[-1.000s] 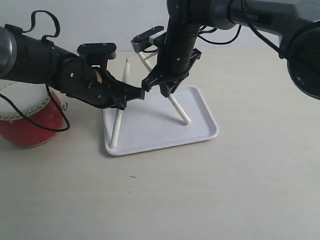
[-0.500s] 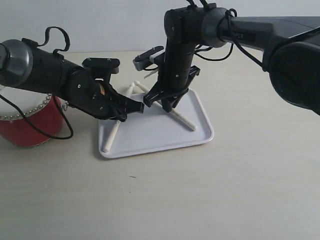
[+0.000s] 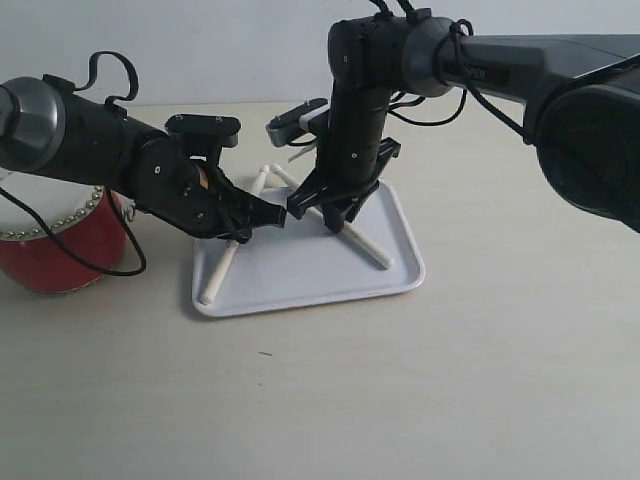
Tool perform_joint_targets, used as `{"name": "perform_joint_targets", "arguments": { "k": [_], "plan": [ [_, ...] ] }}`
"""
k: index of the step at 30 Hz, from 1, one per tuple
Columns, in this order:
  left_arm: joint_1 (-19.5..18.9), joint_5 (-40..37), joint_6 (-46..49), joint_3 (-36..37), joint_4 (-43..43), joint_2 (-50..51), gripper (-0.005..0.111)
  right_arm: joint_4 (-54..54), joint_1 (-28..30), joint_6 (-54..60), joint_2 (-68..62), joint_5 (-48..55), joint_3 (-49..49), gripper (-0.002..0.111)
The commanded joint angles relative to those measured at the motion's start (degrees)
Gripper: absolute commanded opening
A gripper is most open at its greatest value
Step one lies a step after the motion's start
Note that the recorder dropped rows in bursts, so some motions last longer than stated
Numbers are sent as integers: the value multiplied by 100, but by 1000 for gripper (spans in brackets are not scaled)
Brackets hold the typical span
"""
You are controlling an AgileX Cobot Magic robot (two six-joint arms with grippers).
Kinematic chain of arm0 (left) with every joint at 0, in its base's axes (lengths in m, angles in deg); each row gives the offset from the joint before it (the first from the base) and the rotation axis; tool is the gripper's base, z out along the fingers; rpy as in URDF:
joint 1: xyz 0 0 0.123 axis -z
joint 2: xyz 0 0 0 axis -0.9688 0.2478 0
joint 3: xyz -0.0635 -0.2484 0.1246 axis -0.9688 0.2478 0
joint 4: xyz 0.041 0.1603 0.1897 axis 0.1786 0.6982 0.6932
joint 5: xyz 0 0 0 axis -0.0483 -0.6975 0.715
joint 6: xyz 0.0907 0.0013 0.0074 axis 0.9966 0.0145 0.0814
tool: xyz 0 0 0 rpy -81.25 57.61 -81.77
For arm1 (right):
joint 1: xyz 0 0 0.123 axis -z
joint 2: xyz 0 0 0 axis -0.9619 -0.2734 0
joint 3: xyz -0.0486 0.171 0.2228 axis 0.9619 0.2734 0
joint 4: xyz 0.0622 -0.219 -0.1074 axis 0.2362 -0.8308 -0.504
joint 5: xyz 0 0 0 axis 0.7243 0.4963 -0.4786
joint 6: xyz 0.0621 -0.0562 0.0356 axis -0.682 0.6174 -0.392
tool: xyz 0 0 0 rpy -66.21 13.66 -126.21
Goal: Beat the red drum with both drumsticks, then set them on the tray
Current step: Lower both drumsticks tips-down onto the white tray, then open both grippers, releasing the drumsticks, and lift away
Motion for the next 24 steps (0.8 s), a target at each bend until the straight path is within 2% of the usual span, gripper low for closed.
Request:
{"name": "perform_joint_targets", "arguments": {
  "k": [1, 2, 3, 6, 8, 24],
  "plan": [
    [-31, -241, 146, 9, 44, 83, 20, 25, 8, 55, -34, 96, -15, 37],
    [-31, -241, 146, 9, 44, 83, 25, 25, 8, 55, -34, 105, -15, 38],
    [-31, -241, 146, 9, 44, 83, 36, 25, 8, 55, -34, 105, -15, 39],
    [-31, -241, 146, 9, 44, 83, 54, 25, 8, 55, -34, 109, -15, 41],
    [-31, -241, 146, 9, 44, 83, 59, 25, 8, 55, -34, 109, -15, 41],
    [-31, -255, 146, 9, 44, -395, 59, 25, 8, -75, 141, 261, -15, 41]
  ]
}}
